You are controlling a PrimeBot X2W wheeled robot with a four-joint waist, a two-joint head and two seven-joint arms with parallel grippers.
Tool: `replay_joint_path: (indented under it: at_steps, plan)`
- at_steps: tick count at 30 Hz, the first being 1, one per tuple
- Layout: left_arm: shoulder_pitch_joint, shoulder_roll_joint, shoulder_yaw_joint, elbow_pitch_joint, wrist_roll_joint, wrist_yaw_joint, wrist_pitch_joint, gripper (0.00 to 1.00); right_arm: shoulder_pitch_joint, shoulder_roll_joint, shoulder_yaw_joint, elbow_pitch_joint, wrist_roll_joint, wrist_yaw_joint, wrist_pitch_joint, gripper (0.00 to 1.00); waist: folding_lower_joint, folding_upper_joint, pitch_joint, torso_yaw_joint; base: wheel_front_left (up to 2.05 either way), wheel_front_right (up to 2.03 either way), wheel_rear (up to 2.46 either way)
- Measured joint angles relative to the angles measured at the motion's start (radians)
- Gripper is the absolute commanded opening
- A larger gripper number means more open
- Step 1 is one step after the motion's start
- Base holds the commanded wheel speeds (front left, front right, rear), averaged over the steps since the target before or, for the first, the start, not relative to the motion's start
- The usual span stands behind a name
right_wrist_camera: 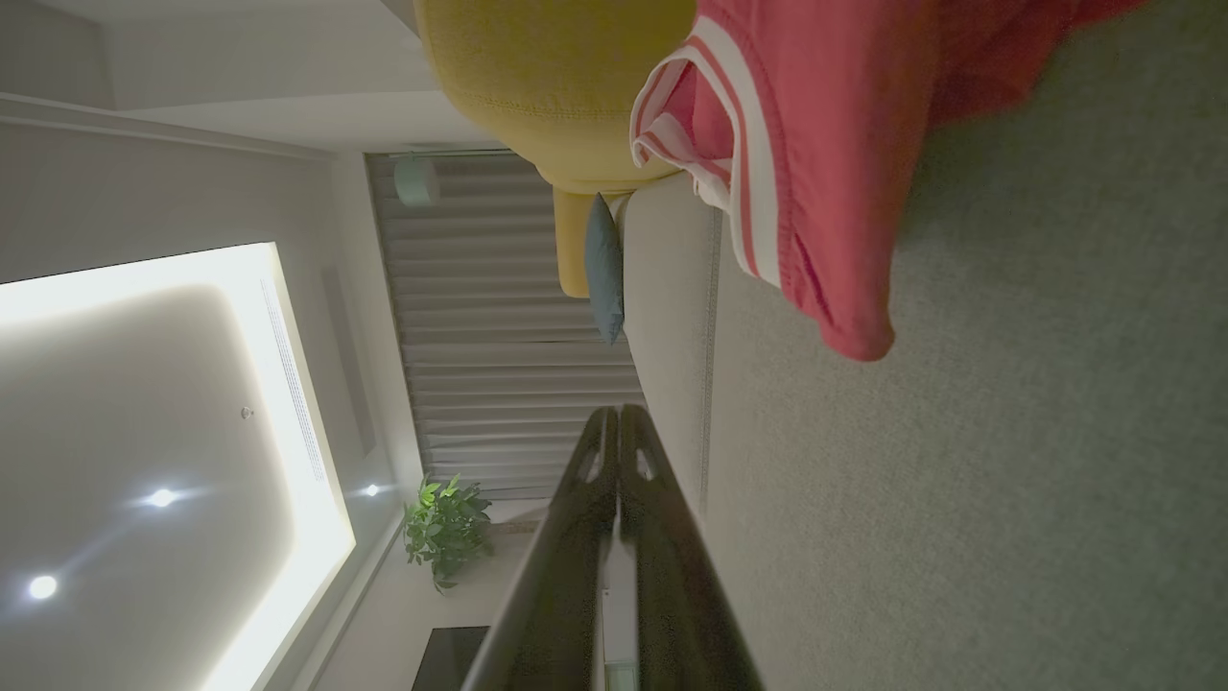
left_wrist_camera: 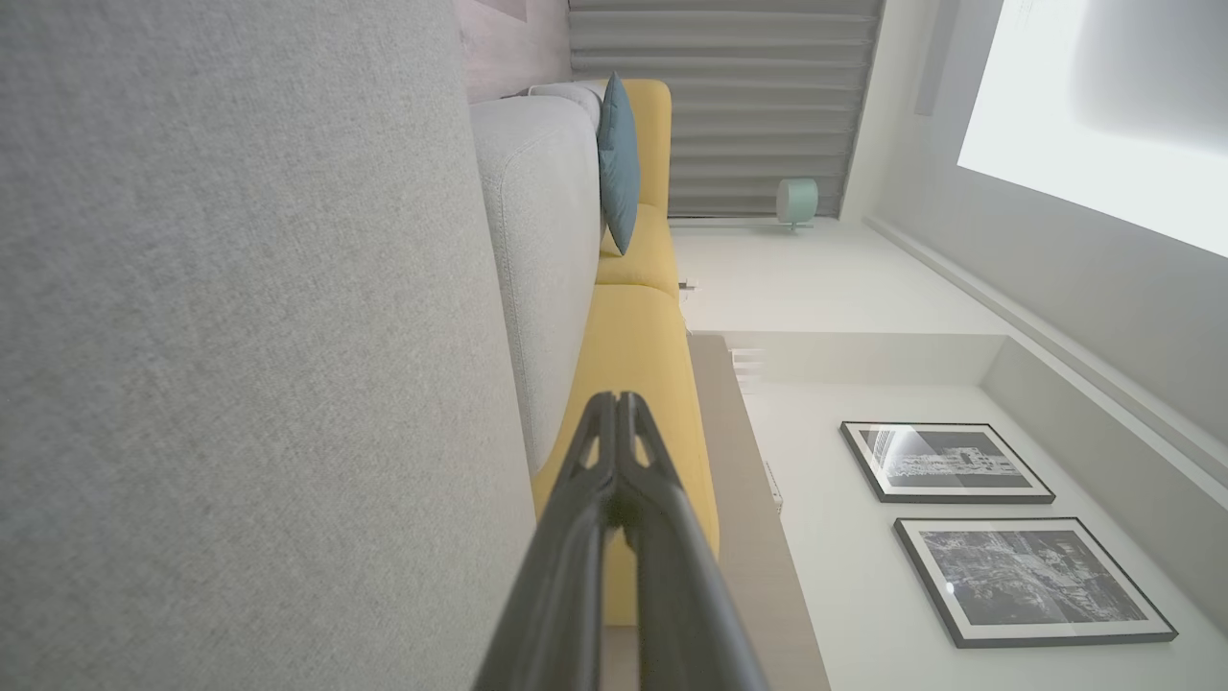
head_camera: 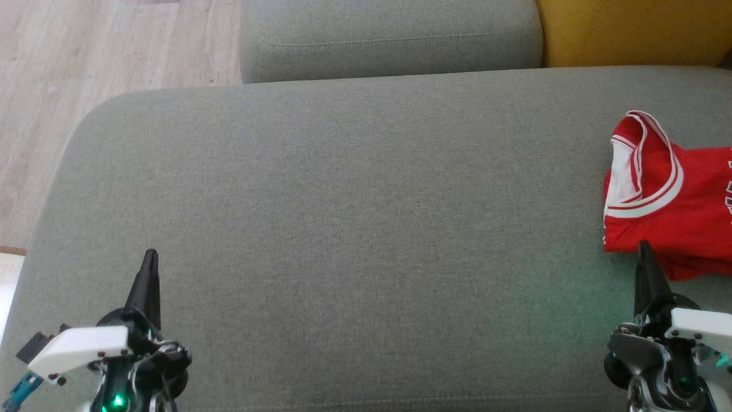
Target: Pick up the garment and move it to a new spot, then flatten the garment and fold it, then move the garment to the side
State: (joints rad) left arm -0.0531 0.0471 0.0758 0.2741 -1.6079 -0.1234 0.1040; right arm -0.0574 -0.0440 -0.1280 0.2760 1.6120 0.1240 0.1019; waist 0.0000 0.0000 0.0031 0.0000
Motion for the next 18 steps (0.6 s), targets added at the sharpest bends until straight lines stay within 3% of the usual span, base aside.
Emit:
replay_joint_path:
  at_steps: [18]
  plan:
    - [0.0, -0.001, 0.001, 0.0, 0.0, 0.0, 0.0, 0.0, 0.0, 0.0, -0.002, 0.0, 0.0, 0.0, 0.004, 0.0, 0.0, 0.0, 0.0, 0.0, 0.0, 0.0, 0.0]
